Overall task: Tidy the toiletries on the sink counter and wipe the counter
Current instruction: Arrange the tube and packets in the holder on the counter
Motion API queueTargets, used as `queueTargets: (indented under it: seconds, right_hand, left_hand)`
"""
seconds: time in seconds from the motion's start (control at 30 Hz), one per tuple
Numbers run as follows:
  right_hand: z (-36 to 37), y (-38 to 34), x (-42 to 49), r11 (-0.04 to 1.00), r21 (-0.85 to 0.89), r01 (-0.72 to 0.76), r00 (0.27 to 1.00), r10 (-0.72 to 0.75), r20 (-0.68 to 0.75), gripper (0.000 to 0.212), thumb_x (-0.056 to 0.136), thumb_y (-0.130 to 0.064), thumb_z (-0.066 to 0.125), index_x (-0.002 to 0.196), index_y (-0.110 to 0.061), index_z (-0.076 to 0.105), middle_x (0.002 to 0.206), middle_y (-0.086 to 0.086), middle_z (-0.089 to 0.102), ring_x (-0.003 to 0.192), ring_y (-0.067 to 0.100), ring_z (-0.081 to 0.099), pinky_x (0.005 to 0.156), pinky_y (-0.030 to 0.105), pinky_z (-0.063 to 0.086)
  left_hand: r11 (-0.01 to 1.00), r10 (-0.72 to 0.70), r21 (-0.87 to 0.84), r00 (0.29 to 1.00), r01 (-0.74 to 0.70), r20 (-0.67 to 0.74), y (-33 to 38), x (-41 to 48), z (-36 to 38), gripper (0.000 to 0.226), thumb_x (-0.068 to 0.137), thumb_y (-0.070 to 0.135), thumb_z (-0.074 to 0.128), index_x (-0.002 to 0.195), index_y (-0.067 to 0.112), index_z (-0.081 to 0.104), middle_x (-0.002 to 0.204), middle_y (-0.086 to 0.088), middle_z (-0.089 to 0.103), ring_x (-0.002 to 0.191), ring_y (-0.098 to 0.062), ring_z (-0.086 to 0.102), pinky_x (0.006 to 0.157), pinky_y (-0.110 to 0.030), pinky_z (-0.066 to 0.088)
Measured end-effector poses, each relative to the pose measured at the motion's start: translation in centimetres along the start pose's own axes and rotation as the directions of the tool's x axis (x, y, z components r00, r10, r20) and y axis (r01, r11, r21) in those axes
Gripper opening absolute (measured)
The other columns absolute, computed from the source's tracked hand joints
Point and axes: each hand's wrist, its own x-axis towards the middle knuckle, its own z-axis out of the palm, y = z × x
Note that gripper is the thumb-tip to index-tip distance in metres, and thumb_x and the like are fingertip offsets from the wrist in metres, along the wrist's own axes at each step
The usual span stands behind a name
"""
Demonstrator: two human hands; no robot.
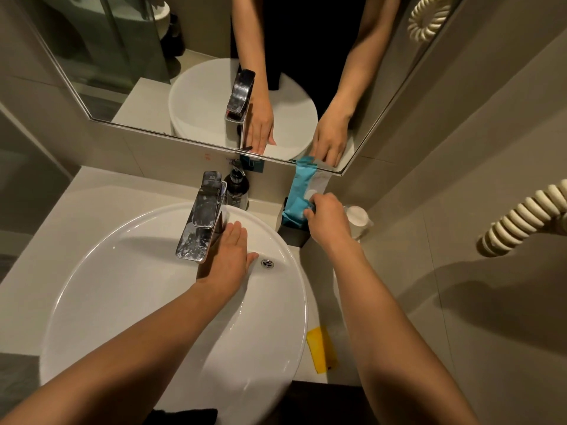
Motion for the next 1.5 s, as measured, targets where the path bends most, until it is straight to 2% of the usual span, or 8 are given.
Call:
queueTargets:
  seconds: [0.27, 0.43, 0.6, 0.8, 1.0, 1.17, 1.33, 1.5]
  right_hand:
    - [0.2, 0.5, 0.4, 0.985, -0.17, 0.027, 0.997, -0.014, 0.078, 0.018, 0.103, -0.022, 0.056, 0.111, -0.01, 0.066, 0.114, 0.012, 0.051, 0.094, 0.033, 0.06, 0.081, 0.046, 0.055]
    - [1.7, -0.1, 0.5, 0.986, -0.167, 0.015, 0.989, 0.011, 0.15, 0.025, 0.1, -0.02, 0.062, 0.123, -0.013, 0.066, 0.124, 0.011, 0.054, 0.11, 0.033, 0.062, 0.087, 0.047, 0.057]
    - [2.6, -0.1, 0.4, 0.982, -0.187, -0.02, 0.993, 0.042, 0.113, 0.024, 0.099, -0.014, 0.063, 0.123, -0.014, 0.068, 0.127, 0.011, 0.064, 0.111, 0.031, 0.063, 0.072, 0.037, 0.047]
    - [2.8, 0.0, 0.1, 0.989, -0.105, -0.106, 0.994, 0.106, -0.001, 0.01, 0.099, -0.018, 0.063, 0.109, -0.019, 0.065, 0.12, 0.008, 0.07, 0.106, 0.028, 0.066, 0.069, 0.036, 0.049]
    - [2.5, 0.0, -0.4, 0.993, -0.059, -0.098, 0.993, 0.093, -0.073, 0.019, 0.1, -0.025, 0.065, 0.114, -0.016, 0.074, 0.115, 0.006, 0.06, 0.104, 0.025, 0.061, 0.076, 0.033, 0.049]
    - [0.3, 3.1, -3.9, 0.968, 0.204, -0.148, 0.974, 0.179, -0.141, 0.014, 0.097, -0.018, 0.065, 0.099, -0.014, 0.079, 0.103, 0.004, 0.072, 0.091, 0.021, 0.067, 0.076, 0.03, 0.049]
    - [1.3, 8.6, -11.0, 0.9, 0.147, -0.411, 0.907, 0.388, 0.161, 0.016, 0.09, -0.014, 0.066, 0.078, -0.008, 0.073, 0.082, 0.008, 0.074, 0.077, 0.026, 0.07, 0.068, 0.035, 0.056]
    - [4.8, 10.7, -16.4, 0.852, -0.013, -0.523, 0.785, 0.487, 0.383, 0.018, 0.087, -0.026, 0.076, 0.091, -0.011, 0.067, 0.089, 0.006, 0.068, 0.081, 0.023, 0.067, 0.074, 0.038, 0.059]
  left_hand:
    - [0.999, -0.002, -0.036, 1.0, 0.002, -0.001, -0.1, 0.0, 0.4, 0.067, 0.105, 0.039, 0.039, 0.157, 0.004, 0.018, 0.166, -0.014, 0.012, 0.155, -0.027, 0.004, 0.126, -0.036, -0.001]
    - [1.0, -0.008, 0.017, 1.0, 0.007, 0.014, 0.0, -0.2, 0.1, 0.067, 0.106, 0.041, 0.034, 0.158, 0.004, 0.015, 0.167, -0.013, 0.009, 0.155, -0.027, 0.001, 0.126, -0.038, -0.001]
    - [1.0, -0.015, 0.001, 1.0, 0.015, -0.01, 0.3, -0.4, -0.3, 0.065, 0.107, 0.038, 0.035, 0.158, 0.003, 0.014, 0.167, -0.014, 0.007, 0.155, -0.026, 0.001, 0.115, -0.03, -0.015]
    - [1.0, -0.03, -0.006, 0.999, 0.03, -0.012, 0.4, -0.4, -0.3, 0.065, 0.107, 0.038, 0.034, 0.158, 0.004, 0.013, 0.167, -0.013, 0.006, 0.155, -0.026, 0.0, 0.112, -0.029, -0.016]
    - [1.0, -0.023, 0.007, 0.999, 0.023, -0.031, 0.4, -0.4, -0.2, 0.065, 0.107, 0.037, 0.035, 0.158, 0.003, 0.014, 0.167, -0.014, 0.008, 0.155, -0.026, 0.001, 0.113, -0.029, -0.015]
    - [0.998, -0.025, -0.057, 0.999, 0.023, -0.039, 0.0, -0.2, 0.4, 0.066, 0.105, 0.037, 0.04, 0.157, 0.004, 0.017, 0.167, -0.013, 0.011, 0.155, -0.026, 0.003, 0.119, -0.032, -0.008]
    - [0.995, -0.003, -0.096, 0.998, -0.003, -0.07, -0.3, -0.1, 0.9, 0.064, 0.103, 0.034, 0.048, 0.154, 0.001, 0.027, 0.164, -0.015, 0.02, 0.154, -0.028, 0.01, 0.126, -0.038, 0.003]
    - [0.997, 0.011, -0.07, 0.997, -0.016, -0.07, -0.7, 0.3, 1.7, 0.062, 0.1, 0.035, 0.054, 0.149, 0.001, 0.036, 0.158, -0.015, 0.032, 0.151, -0.029, 0.02, 0.126, -0.044, 0.016]
